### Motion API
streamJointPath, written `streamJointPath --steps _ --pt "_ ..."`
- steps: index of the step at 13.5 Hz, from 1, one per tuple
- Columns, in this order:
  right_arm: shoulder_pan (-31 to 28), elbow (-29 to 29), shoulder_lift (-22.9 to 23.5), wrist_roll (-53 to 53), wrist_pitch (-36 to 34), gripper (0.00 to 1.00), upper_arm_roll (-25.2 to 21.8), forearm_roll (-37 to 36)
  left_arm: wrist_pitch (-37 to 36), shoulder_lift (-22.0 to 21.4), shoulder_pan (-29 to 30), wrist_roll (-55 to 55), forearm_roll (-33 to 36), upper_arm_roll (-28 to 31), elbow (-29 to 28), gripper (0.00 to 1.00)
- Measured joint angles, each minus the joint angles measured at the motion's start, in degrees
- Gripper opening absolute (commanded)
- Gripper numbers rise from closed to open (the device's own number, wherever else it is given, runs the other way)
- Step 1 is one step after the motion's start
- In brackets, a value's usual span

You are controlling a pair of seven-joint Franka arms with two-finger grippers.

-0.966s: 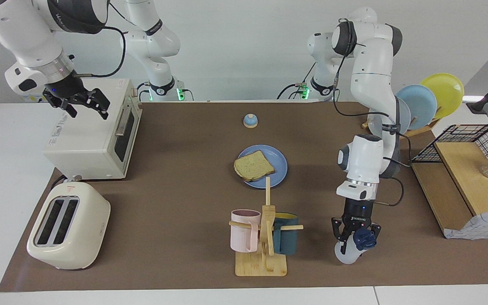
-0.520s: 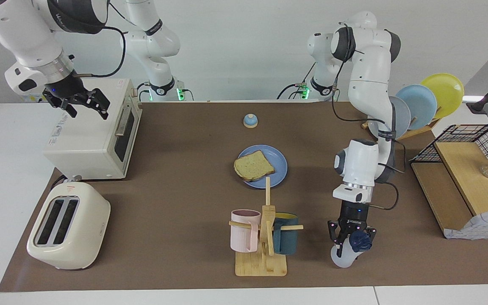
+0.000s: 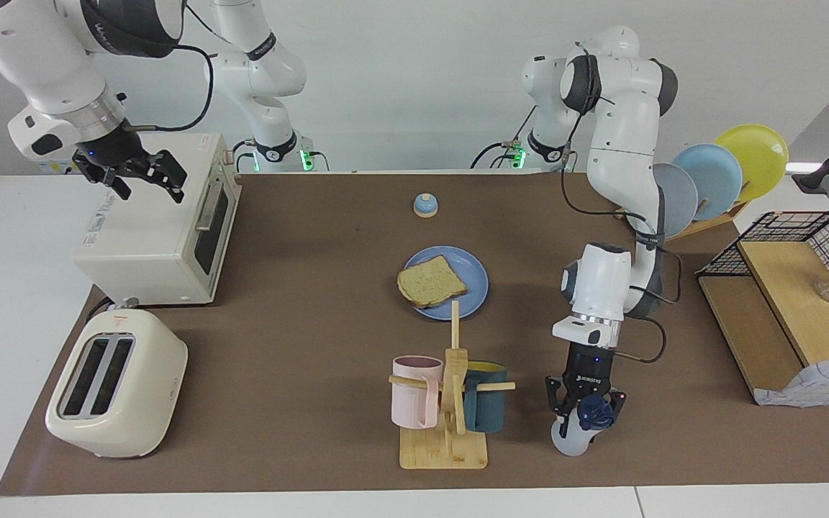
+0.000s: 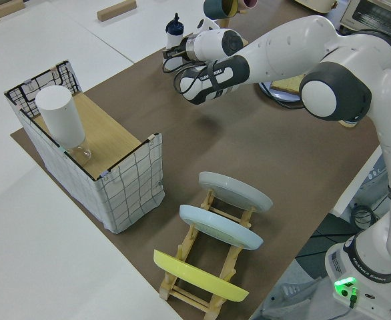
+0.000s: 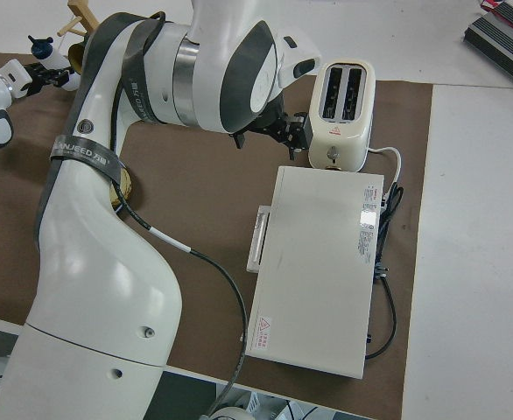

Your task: Put bread on plate and add seasoning

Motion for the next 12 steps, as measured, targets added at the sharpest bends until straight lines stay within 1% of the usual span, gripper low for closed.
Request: streamJointPath --steps 1,2,4,10,11,12 --pt "0.0 0.0 0.0 0.0 0.0 1.0 0.0 0.0 0.0 0.0 0.0 0.1 0.0 0.0 -0.1 0.6" --pt "0.0 0.0 0.0 0.0 0.0 1.0 0.0 0.0 0.1 0.0 0.0 0.1 0.0 0.0 -0.1 1.0" --pt "0.0 0.0 0.0 0.0 0.0 1.0 0.0 0.0 0.0 0.0 0.0 0.0 0.0 0.0 -0.4 1.0" --pt "0.0 0.0 0.0 0.0 0.0 1.0 0.0 0.0 0.1 -0.4 0.1 -1.1 0.0 0.0 -3.6 1.0" --pt "0.0 0.0 0.0 0.0 0.0 1.0 0.0 0.0 0.2 -1.4 0.3 -1.9 0.0 0.0 -5.4 1.0" --pt "0.0 0.0 0.0 0.0 0.0 1.0 0.0 0.0 0.5 -3.1 0.6 -2.3 0.0 0.0 -8.3 1.0"
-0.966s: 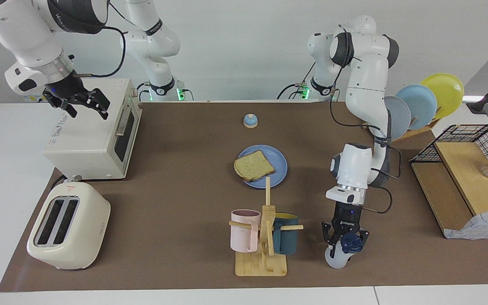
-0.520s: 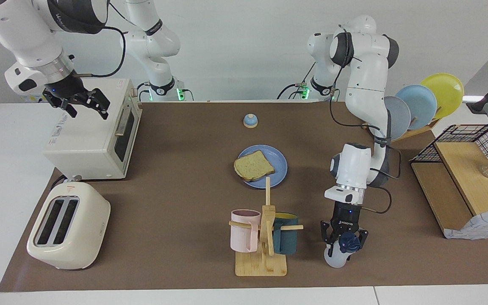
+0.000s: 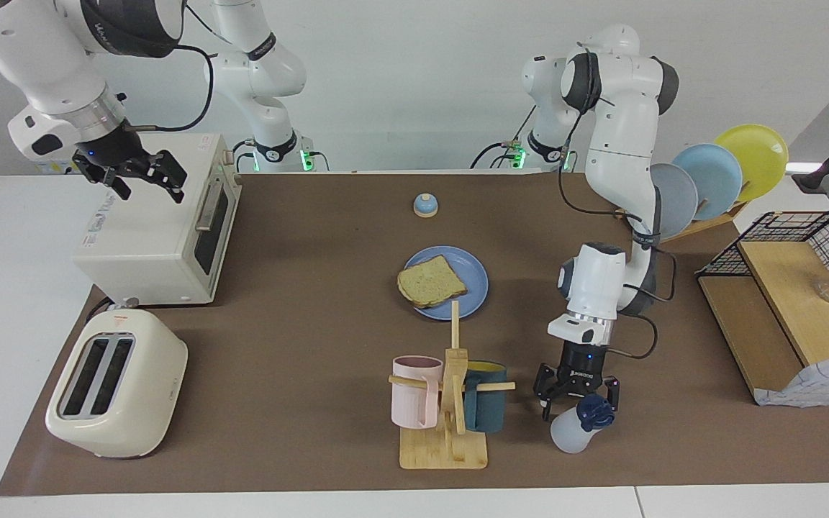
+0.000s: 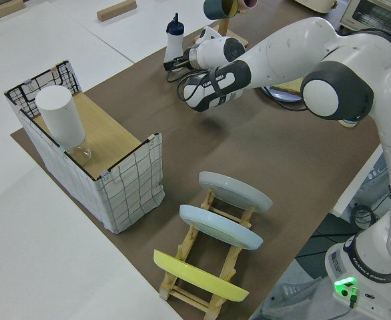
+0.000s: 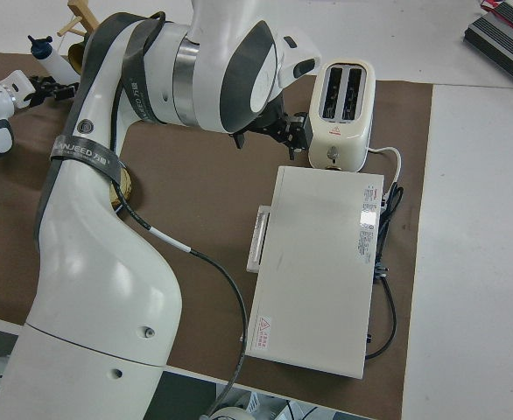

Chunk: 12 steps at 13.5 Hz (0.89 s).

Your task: Put bread on plate and add seasoning

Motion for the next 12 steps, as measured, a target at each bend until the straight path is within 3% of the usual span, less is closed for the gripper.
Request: streamJointPath --steps 5,8,12 --pt "0.0 0.0 0.0 0.0 0.0 1.0 0.0 0.0 -0.9 -14.2 0.7 -0.9 0.1 -0.2 -19.0 1.0" --pt "0.0 0.0 0.0 0.0 0.0 1.0 0.0 0.0 -20.0 -25.8 -3.0 -6.3 0.1 -0.7 -21.1 1.0" --pt "0.0 0.0 0.0 0.0 0.0 1.0 0.0 0.0 -52.6 -40.0 -6.8 -11.5 -0.7 -0.8 -14.6 1.0"
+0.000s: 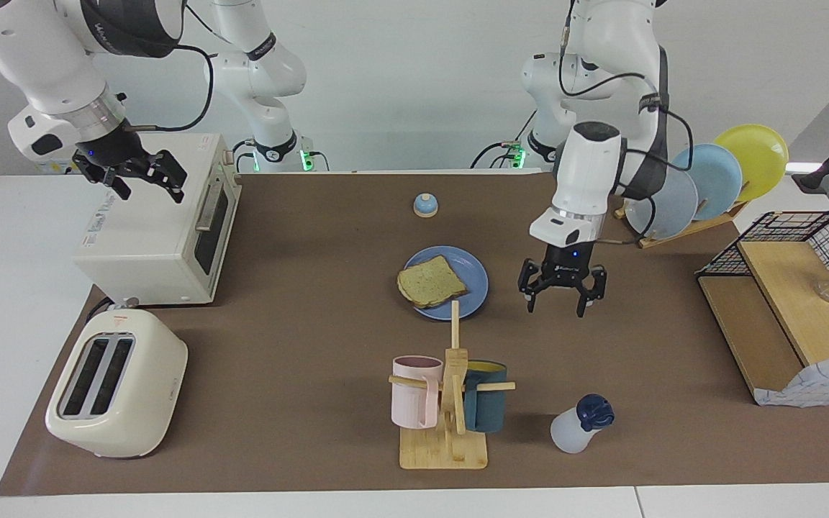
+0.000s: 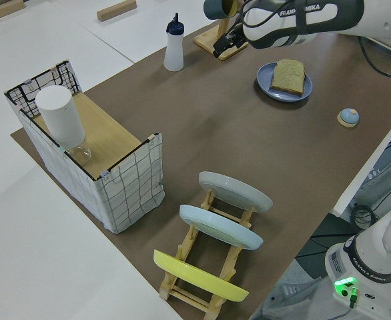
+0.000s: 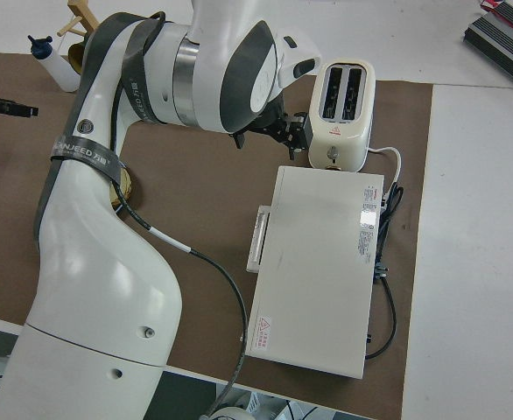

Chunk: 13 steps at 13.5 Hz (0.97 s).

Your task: Put bread on plate and add seasoning

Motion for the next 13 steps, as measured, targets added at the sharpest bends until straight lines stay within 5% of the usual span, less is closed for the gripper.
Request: streamJointPath --steps 6,9,13 --pt "0.0 0.0 0.0 0.0 0.0 1.0 0.0 0.0 -43.2 -3.0 4.5 10.9 -6.7 1.0 22.9 1.0" --pt "0.0 0.0 0.0 0.0 0.0 1.0 0.0 0.0 -52.7 -4.5 12.2 24.9 -9.1 1.7 25.5 1.0" --pt "0.0 0.0 0.0 0.0 0.0 1.0 0.0 0.0 -56.3 -8.0 16.1 32.4 -9.9 2.7 25.3 1.0"
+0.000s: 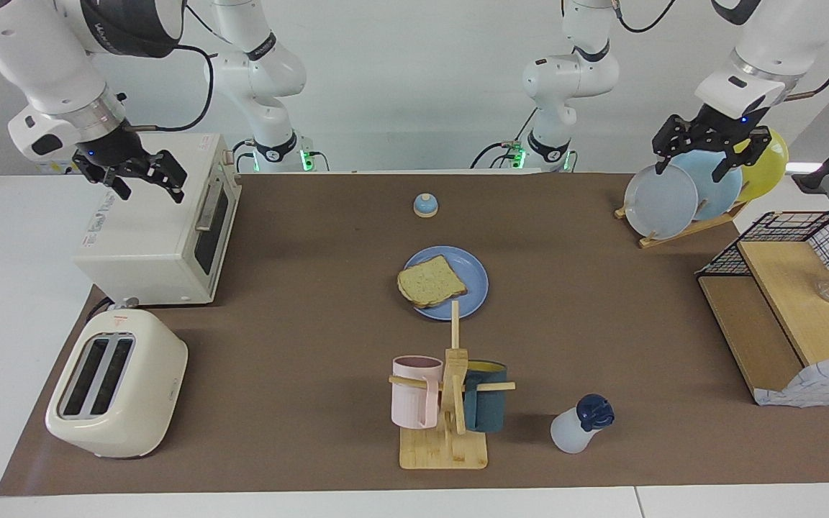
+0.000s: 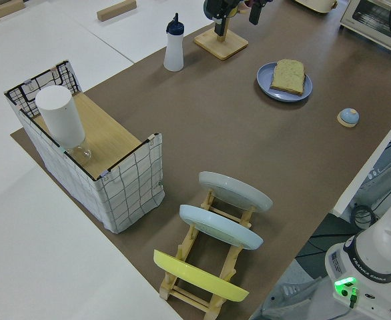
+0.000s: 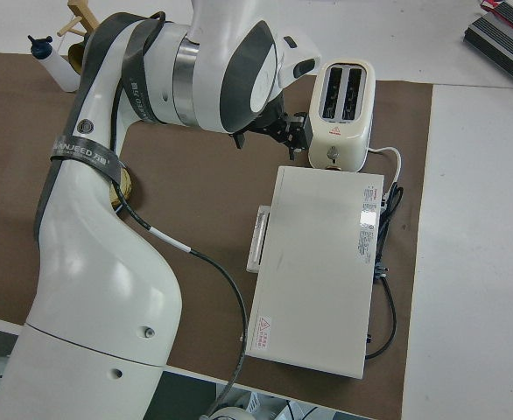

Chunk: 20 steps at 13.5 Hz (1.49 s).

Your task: Put bread on plate and add seasoning

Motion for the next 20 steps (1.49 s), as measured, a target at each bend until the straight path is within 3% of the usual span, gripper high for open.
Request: streamJointPath --steps 8,11,15,20 --pt "0.0 0.0 0.0 0.0 0.0 1.0 0.0 0.0 5.1 -0.6 -0.4 -6.2 0.0 0.9 0.0 1.0" --pt "0.0 0.0 0.0 0.0 0.0 1.0 0.0 0.0 4.8 1.4 -4.3 -6.9 0.0 5.7 -0.1 1.0" --pt "0.0 0.0 0.0 0.0 0.0 1.0 0.0 0.0 8.8 4.3 -4.7 -6.9 -0.1 6.7 -3.5 1.0" --pt "0.0 0.0 0.0 0.0 0.0 1.0 0.0 0.0 7.3 3.2 -4.8 -7.0 -0.1 6.7 -2.6 1.0"
